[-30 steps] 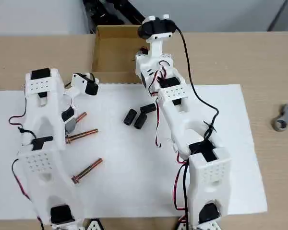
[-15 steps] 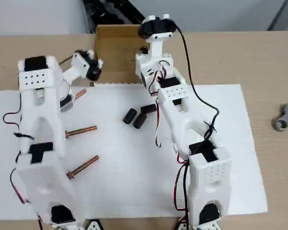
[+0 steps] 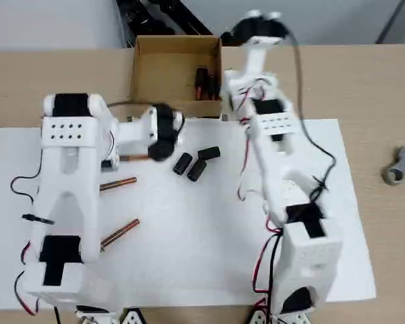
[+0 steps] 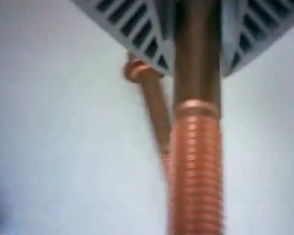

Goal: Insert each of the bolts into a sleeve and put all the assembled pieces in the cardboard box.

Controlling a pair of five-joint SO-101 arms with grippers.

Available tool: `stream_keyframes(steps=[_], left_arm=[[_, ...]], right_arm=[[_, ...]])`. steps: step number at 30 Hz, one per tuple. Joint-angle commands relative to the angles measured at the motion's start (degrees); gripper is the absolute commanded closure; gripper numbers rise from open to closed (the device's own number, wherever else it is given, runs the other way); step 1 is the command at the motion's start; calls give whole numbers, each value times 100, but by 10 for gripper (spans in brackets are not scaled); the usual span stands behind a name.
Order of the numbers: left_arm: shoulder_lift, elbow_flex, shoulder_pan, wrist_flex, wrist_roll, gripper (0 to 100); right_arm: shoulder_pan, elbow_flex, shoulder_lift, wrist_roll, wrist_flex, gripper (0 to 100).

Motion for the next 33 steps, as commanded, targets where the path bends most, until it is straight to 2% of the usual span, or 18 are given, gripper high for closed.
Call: stream_keyframes(steps=[1,7,11,16,21,23,26,29,33], left_arm=[[-220,593,53,-18,-615,995],[237,989,79,-360,-844,995],[519,989,79,-510,-976,986],[607,980,79,-677,-765,844],[598,875,79,-747,-299,810],[598,708,62,-738,149,810],[598,418,79,-554,1275,810],[642,127,193,0,2831,810],[598,180,264,70,5204,810]], right_arm=[[286,-220,-743,-97,382,827],[365,-220,-1218,-114,1226,827],[338,-220,-1332,-123,1305,827],[356,-220,-1314,-114,1305,827],[338,-220,-1305,-114,1305,827],[330,-220,-1305,-114,1305,827],[330,-220,-1305,-114,1305,827],[330,-220,-1332,-114,1305,827],[330,-220,-1332,-123,1305,827]])
